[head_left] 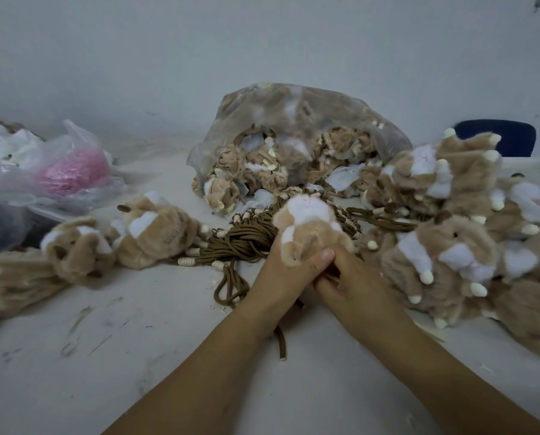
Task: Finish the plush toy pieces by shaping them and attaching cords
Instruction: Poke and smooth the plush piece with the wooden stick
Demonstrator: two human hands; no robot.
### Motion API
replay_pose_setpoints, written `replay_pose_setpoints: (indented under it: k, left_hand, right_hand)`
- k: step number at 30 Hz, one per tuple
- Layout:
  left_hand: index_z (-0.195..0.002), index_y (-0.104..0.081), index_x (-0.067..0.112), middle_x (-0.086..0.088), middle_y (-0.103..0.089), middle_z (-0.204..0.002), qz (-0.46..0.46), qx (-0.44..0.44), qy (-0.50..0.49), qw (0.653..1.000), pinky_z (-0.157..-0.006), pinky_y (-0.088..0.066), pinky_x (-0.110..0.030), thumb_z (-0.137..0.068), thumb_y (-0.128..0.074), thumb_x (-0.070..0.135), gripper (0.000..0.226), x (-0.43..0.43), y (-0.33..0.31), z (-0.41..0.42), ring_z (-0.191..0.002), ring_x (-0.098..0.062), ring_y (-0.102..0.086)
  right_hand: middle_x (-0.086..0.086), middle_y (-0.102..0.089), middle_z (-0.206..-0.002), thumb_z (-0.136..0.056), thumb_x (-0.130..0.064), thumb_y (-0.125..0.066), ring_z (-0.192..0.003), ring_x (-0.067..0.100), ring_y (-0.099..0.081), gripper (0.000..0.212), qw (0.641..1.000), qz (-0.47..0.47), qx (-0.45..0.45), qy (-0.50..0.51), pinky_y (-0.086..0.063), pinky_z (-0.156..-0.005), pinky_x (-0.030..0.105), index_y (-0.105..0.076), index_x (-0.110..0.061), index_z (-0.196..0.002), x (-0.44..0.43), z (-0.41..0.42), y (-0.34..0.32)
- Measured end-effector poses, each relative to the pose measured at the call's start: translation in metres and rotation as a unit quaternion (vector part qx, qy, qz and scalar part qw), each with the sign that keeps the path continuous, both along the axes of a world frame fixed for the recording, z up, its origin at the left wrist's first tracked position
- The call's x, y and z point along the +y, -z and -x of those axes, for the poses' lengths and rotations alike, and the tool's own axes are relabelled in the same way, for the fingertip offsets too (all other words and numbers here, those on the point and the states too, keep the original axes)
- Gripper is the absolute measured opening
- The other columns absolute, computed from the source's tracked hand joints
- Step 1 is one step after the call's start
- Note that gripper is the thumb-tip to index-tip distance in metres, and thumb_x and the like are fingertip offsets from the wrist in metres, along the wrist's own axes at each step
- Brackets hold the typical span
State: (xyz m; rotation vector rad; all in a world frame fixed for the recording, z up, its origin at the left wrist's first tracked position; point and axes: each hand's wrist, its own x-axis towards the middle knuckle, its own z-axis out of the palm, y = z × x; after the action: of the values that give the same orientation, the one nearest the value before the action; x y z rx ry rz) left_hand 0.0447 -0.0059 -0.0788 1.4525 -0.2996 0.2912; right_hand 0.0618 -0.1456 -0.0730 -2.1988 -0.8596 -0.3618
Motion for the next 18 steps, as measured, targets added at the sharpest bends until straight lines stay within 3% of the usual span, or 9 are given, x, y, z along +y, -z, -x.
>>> replay_pose_setpoints:
  k: [2,5,10,15,18]
  left_hand:
    - [-0.121,-0.061,0.0,-0.022,-0.068,-0.115,-0.014,0.004,-0.001,1.0,-0.095,-0.054,-0.036,-0.094,-0.064,0.013,0.031,-0.001,-0.002,0.003,-0.111,-0.031,-0.066]
    - [-0.12,-0.065,0.005,-0.013,-0.071,-0.113,-0.057,0.015,-0.006,0.998,-0.09,-0.054,-0.025,-0.097,-0.059,0.028,0.033,-0.003,0.001,0.008,-0.109,-0.021,-0.068]
    - [-0.117,-0.068,0.025,0.0,-0.073,-0.113,-0.092,0.037,-0.027,0.995,-0.095,-0.053,-0.03,-0.099,-0.045,0.053,0.041,-0.006,0.004,0.01,-0.111,-0.013,-0.067]
    - [-0.097,-0.072,0.049,0.016,-0.075,-0.099,-0.062,0.037,-0.091,0.993,-0.078,-0.05,-0.008,-0.096,-0.037,0.063,0.037,-0.008,0.002,0.013,-0.097,0.002,-0.068]
    - [-0.089,-0.069,0.062,0.032,-0.07,-0.092,-0.054,0.032,-0.119,0.991,-0.073,-0.044,0.001,-0.092,-0.033,0.065,0.035,-0.008,0.0,0.014,-0.094,0.016,-0.063]
  right_hand:
    - [-0.009,-0.06,-0.084,-0.086,-0.018,-0.055,-0.08,0.01,-0.057,0.005,0.999,-0.028,0.019,-0.018,-0.049,-0.069,0.039,-0.054,-0.022,-0.089,-0.001,-0.001,0.0]
    - [-0.01,-0.06,-0.083,-0.085,-0.023,-0.055,-0.08,0.009,-0.057,0.004,0.998,-0.057,0.003,-0.032,-0.05,-0.068,0.04,-0.055,-0.022,-0.088,-0.001,0.0,-0.002]
    - [-0.013,-0.06,-0.081,-0.084,-0.032,-0.053,-0.078,0.006,-0.058,0.009,0.995,-0.092,-0.011,-0.036,-0.05,-0.066,0.034,-0.055,-0.025,-0.09,0.0,0.004,-0.006]
    - [-0.005,-0.06,-0.097,-0.086,-0.012,-0.064,-0.09,0.013,-0.055,0.02,0.996,-0.029,-0.077,-0.025,-0.048,-0.076,0.034,-0.062,-0.014,-0.105,0.006,0.006,-0.004]
    - [0.001,-0.06,-0.097,-0.083,-0.005,-0.066,-0.09,0.017,-0.056,0.02,0.994,-0.008,-0.107,-0.011,-0.048,-0.074,0.033,-0.063,-0.009,-0.103,0.006,0.005,-0.003]
